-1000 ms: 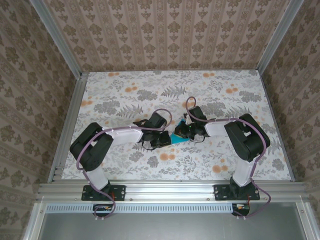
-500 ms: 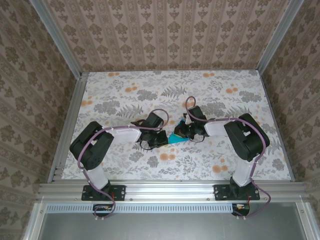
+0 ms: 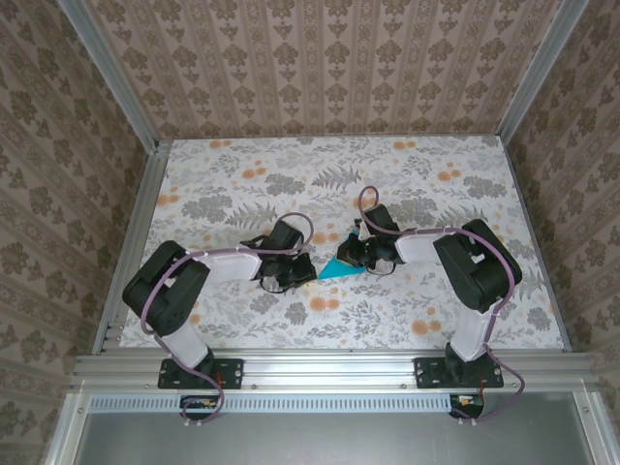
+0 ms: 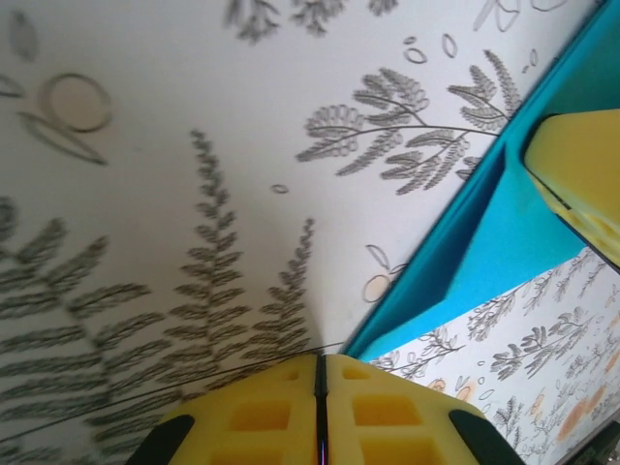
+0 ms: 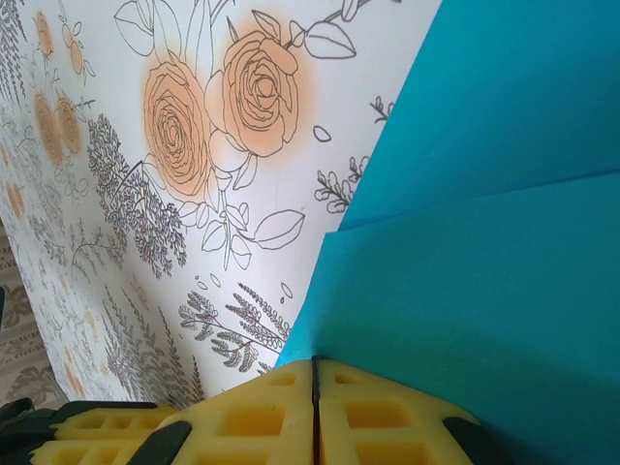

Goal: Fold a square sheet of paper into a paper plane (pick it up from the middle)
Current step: Fourth fold the wing at the center of the table.

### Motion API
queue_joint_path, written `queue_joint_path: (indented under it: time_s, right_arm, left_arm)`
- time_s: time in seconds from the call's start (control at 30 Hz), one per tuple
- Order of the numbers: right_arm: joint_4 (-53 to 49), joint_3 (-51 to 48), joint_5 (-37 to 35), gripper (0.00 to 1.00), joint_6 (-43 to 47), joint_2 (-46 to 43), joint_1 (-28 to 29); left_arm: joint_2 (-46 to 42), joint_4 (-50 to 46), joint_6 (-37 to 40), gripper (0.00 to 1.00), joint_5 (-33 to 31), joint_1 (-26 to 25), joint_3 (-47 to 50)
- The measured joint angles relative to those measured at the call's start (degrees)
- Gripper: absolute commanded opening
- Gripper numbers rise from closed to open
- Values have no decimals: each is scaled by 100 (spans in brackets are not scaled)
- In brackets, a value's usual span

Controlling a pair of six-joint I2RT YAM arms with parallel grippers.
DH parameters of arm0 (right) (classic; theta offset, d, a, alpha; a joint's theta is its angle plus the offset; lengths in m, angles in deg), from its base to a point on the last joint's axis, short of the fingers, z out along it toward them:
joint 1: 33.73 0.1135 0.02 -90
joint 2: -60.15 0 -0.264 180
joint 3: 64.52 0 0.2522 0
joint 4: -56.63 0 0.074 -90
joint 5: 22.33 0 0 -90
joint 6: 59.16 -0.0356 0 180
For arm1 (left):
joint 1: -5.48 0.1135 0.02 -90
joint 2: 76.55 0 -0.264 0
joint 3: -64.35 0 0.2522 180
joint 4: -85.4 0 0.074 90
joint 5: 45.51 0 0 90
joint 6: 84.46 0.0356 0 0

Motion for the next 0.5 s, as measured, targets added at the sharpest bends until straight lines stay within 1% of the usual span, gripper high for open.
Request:
queue_joint_path:
  time_s: [0.13, 0.27, 0.4, 0.5]
  right_arm:
    - [0, 0, -2, 9, 2, 0, 0]
    - [0, 0, -2, 10, 2, 0, 0]
    - [2, 0, -2, 9, 0, 0, 0]
    - [4, 0, 0, 9, 0, 0, 0]
  left_arm:
    - [-59, 9, 28, 10, -4, 20, 15]
    - [-208, 37, 170, 10, -22, -68, -11]
    - [-221, 122, 313, 9, 31, -201, -216]
    - [-70, 195, 385, 8, 87, -240, -435]
